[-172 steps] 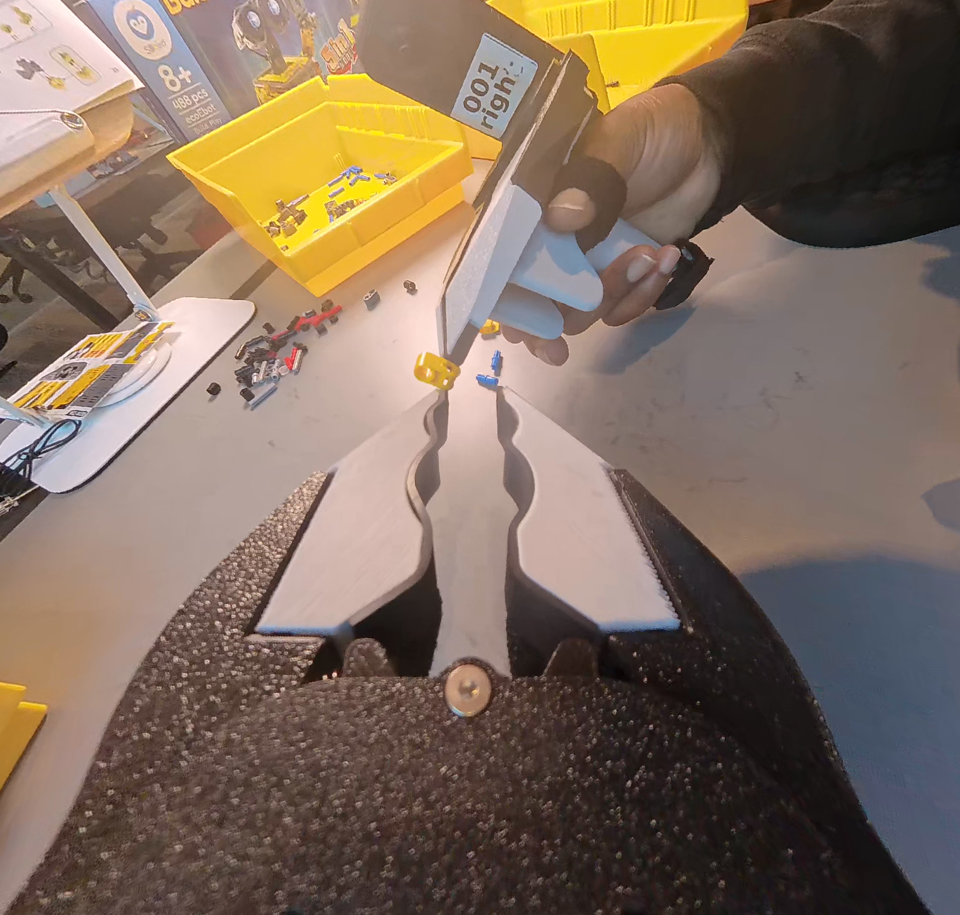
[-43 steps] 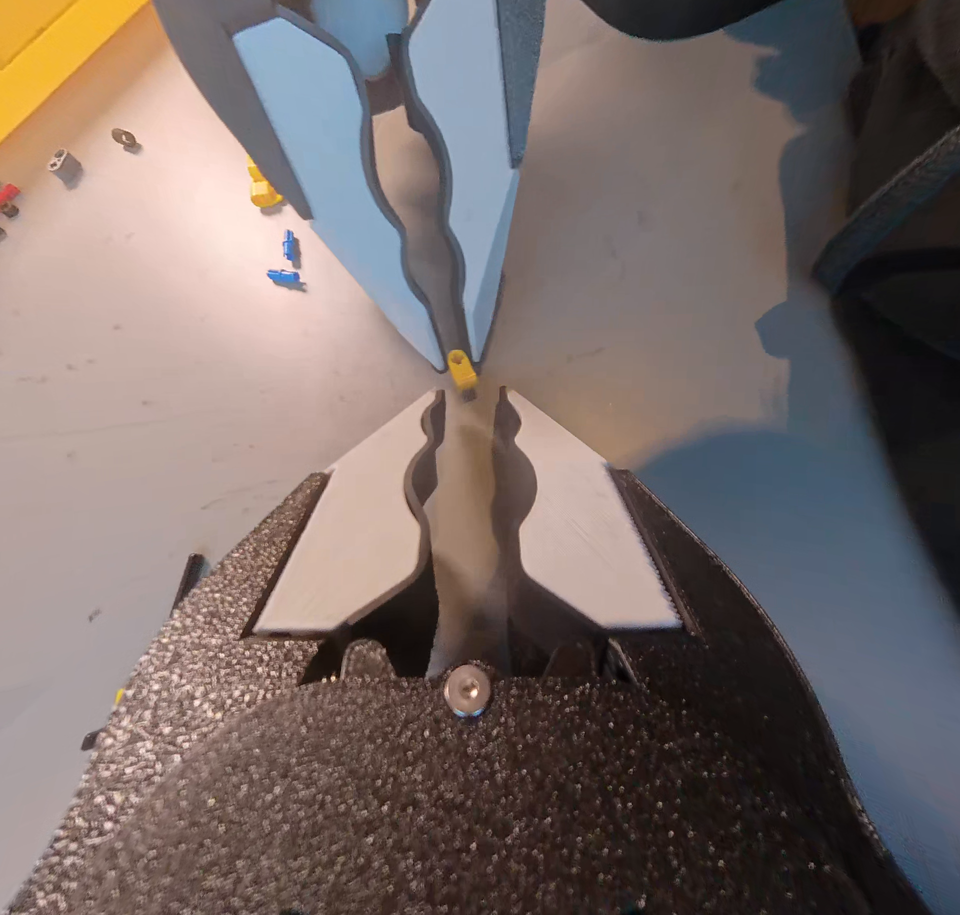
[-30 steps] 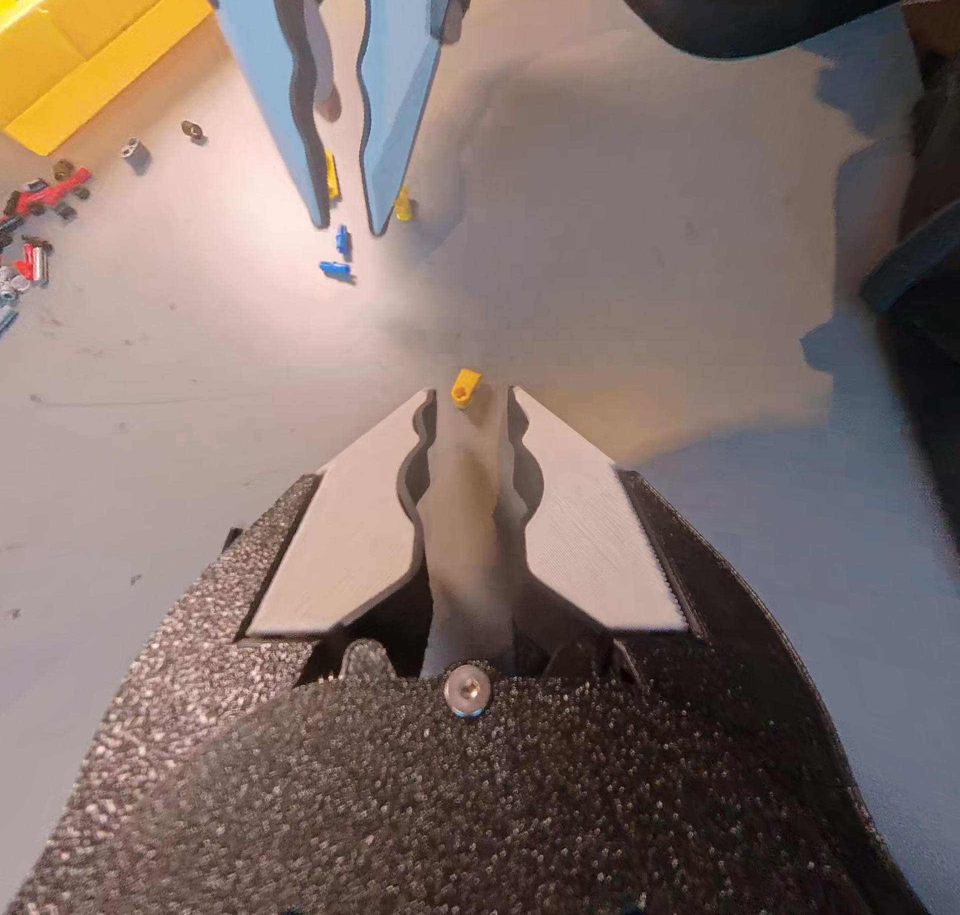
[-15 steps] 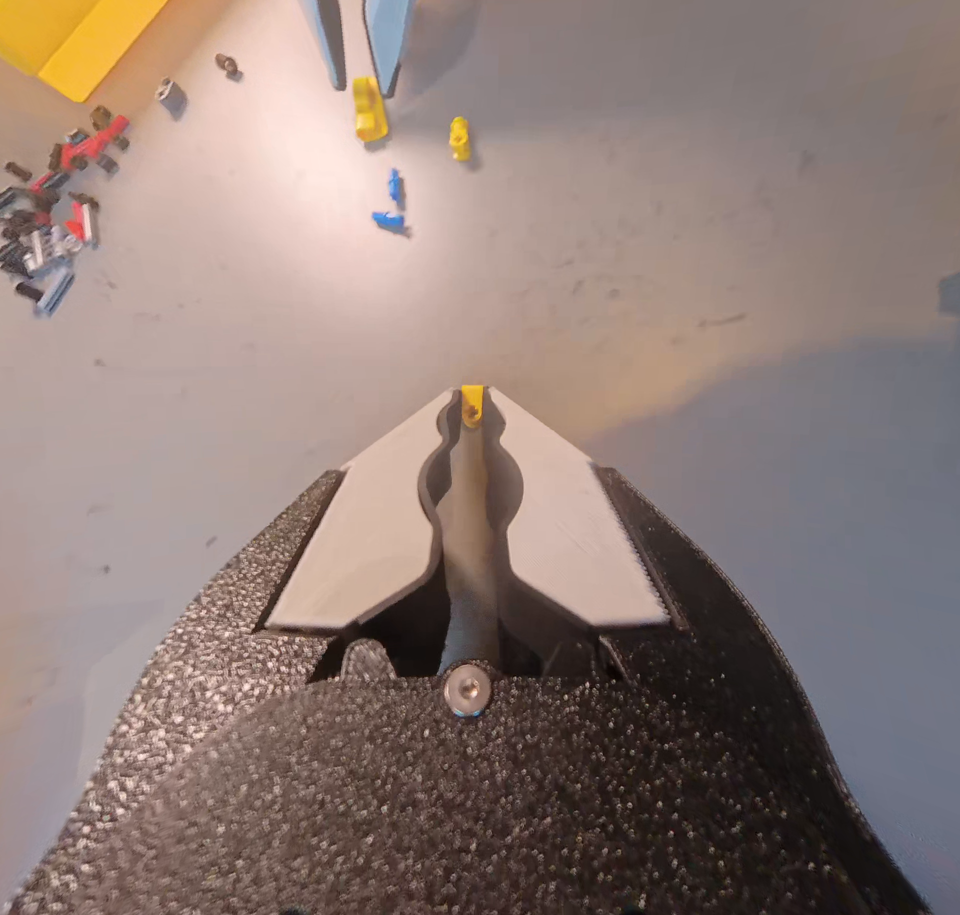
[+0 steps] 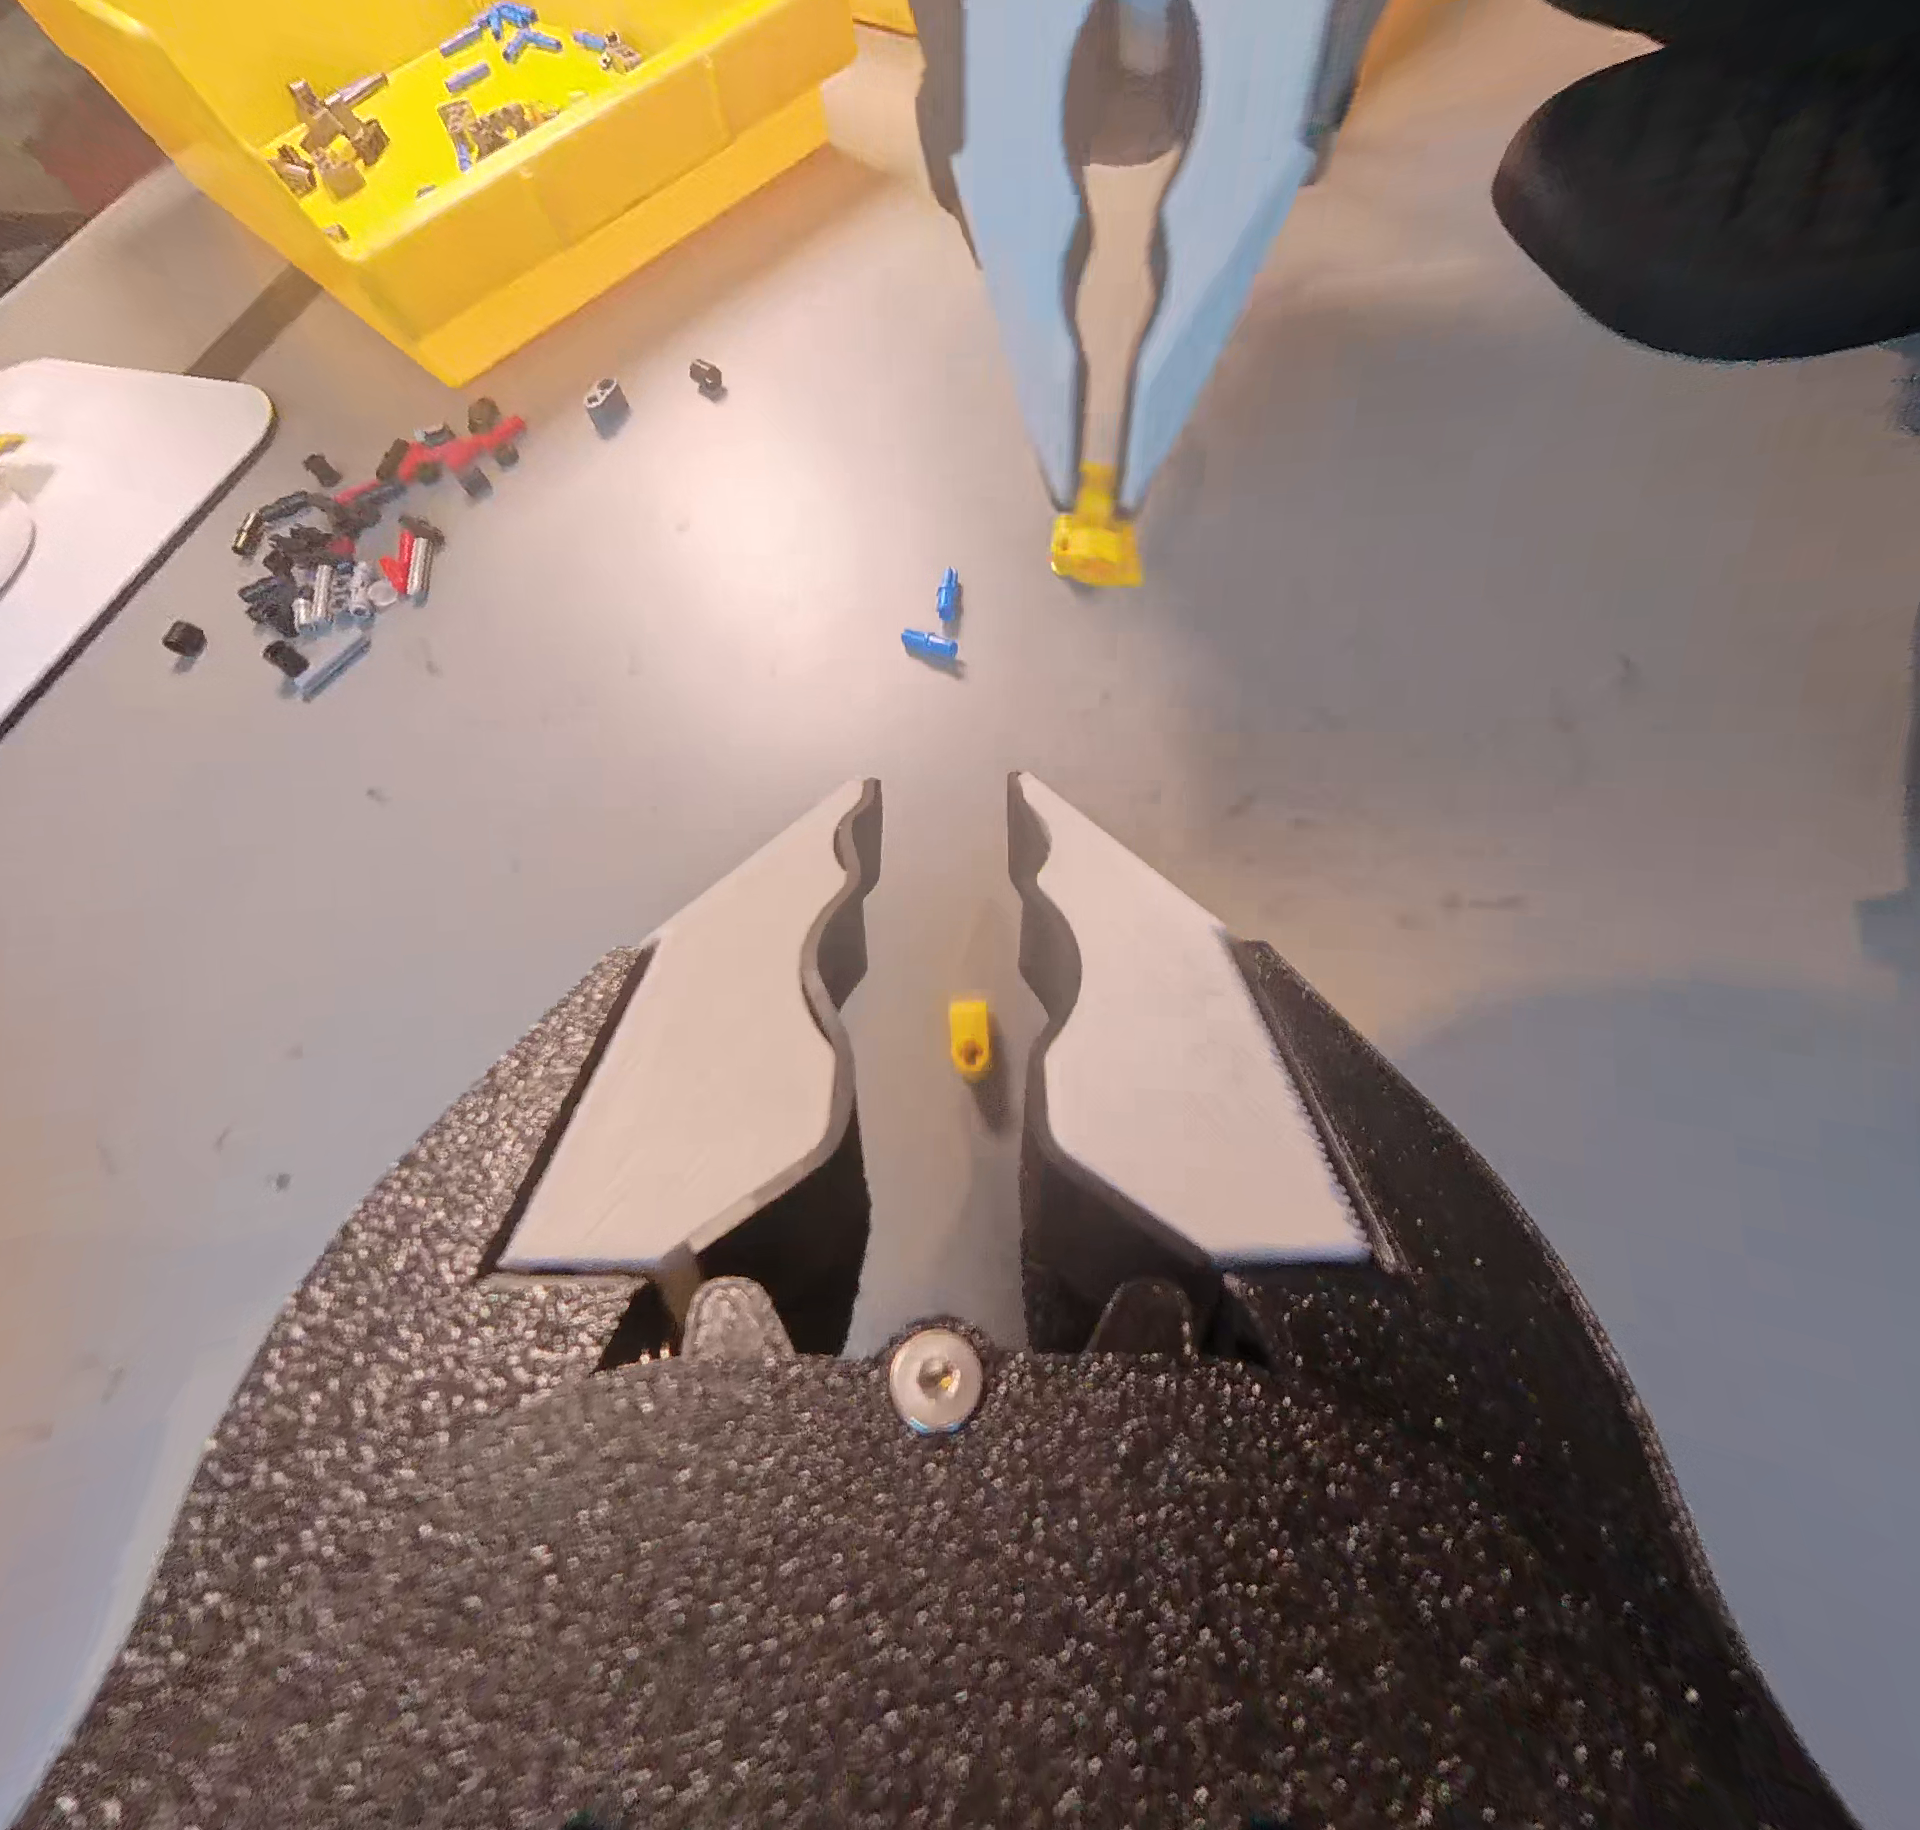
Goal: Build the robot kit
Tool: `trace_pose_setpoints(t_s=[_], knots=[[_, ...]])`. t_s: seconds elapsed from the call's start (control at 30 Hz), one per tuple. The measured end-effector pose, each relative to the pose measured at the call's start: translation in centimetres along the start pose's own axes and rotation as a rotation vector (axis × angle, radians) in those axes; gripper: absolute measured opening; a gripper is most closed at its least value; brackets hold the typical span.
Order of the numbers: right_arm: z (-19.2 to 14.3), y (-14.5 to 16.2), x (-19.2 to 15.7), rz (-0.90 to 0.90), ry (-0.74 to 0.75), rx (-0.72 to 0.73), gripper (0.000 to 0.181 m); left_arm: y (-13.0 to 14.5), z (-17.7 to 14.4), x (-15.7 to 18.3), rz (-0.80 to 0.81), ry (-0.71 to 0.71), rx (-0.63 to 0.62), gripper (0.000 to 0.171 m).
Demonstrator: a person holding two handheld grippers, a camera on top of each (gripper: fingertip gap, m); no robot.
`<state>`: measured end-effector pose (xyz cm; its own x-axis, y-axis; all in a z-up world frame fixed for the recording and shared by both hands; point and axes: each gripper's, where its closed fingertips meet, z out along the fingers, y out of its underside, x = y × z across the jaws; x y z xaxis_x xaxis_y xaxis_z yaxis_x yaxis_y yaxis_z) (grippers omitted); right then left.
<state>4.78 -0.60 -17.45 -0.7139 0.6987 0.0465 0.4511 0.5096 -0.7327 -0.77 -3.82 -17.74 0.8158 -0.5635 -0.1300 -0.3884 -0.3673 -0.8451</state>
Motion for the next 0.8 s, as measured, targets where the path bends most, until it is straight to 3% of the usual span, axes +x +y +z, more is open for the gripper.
trace_pose_setpoints(t_s=[0.13,0.33,0.43,0.8], knots=[[0.7,0.7,-2.0,-0.006,-0.092,-0.066,0.007,-0.7,2.9,-0.6,-0.017,0.004,-0.069,0.022],[0.2,1.9,-2.1,0.017,-0.079,-0.087,0.007,-1.1,6.6,-0.5,0.045,0.090,-0.165,0.026],[-0.1,1.9,-1.9,0.019,-0.070,-0.083,0.007,-0.8,7.4,-0.3,0.102,0.139,-0.207,0.027],[0.0,2.3,-1.4,0.029,-0.055,-0.089,0.007,-0.2,7.6,-0.5,0.055,0.136,-0.225,0.012]])
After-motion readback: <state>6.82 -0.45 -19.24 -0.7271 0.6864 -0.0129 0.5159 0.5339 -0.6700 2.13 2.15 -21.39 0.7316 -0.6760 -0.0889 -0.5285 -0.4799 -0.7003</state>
